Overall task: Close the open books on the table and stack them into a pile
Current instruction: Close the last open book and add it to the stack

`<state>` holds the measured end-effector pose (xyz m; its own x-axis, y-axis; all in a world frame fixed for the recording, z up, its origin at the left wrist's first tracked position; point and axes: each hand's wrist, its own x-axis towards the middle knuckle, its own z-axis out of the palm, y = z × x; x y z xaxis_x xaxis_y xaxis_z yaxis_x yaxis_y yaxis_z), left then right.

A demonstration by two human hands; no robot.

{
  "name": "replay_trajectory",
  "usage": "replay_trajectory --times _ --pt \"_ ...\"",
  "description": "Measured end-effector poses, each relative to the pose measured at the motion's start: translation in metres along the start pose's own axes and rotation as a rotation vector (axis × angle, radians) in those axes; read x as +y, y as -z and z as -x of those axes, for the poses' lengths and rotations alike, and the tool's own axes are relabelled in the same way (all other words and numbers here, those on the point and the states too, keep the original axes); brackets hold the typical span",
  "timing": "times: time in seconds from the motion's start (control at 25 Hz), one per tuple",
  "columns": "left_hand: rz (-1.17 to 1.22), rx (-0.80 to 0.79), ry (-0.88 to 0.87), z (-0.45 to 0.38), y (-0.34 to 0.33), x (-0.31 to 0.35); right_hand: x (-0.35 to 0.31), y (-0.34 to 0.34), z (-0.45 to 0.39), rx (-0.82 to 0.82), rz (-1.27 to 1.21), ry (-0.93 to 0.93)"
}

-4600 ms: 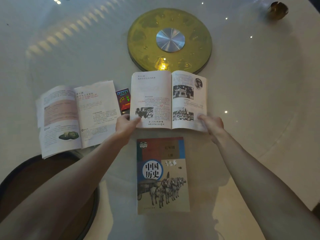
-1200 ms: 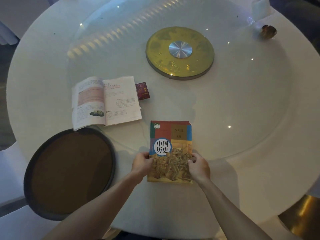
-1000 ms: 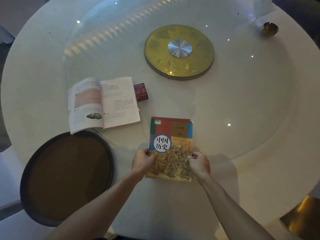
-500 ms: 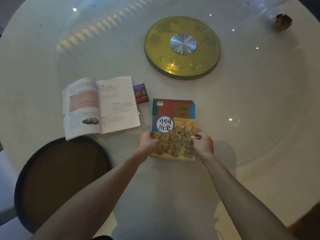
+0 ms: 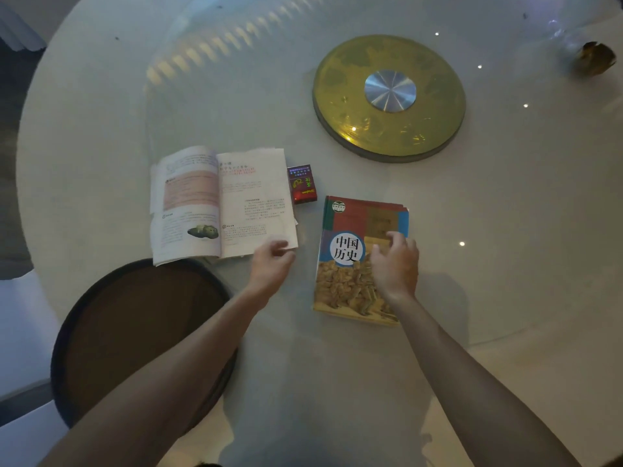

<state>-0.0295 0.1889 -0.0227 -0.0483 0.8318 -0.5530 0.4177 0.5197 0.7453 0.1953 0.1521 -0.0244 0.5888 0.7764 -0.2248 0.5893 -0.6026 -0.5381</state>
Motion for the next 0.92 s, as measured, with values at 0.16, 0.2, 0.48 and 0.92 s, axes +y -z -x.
replay_trajectory --times 0.16,0.2,0.48,0.92 --pt "0.014 0.264 -0.035 -0.015 0.071 -0.003 -0.057 -0.031 0.001 -0.181 -0.163 0.055" --pt "-0.003 0.312 -0.041 -0.019 0.087 -0.006 -0.067 -0.04 0.001 -0.271 -0.212 0.025" --pt "-0.059 0.42 0.169 -0.058 0.177 -0.05 -0.115 -0.098 -0.002 -0.472 -0.191 -0.1" --pt "0.175 0.209 0.255 -0.081 0.203 -0.074 -0.144 -0.128 -0.013 -0.439 -0.104 -0.206"
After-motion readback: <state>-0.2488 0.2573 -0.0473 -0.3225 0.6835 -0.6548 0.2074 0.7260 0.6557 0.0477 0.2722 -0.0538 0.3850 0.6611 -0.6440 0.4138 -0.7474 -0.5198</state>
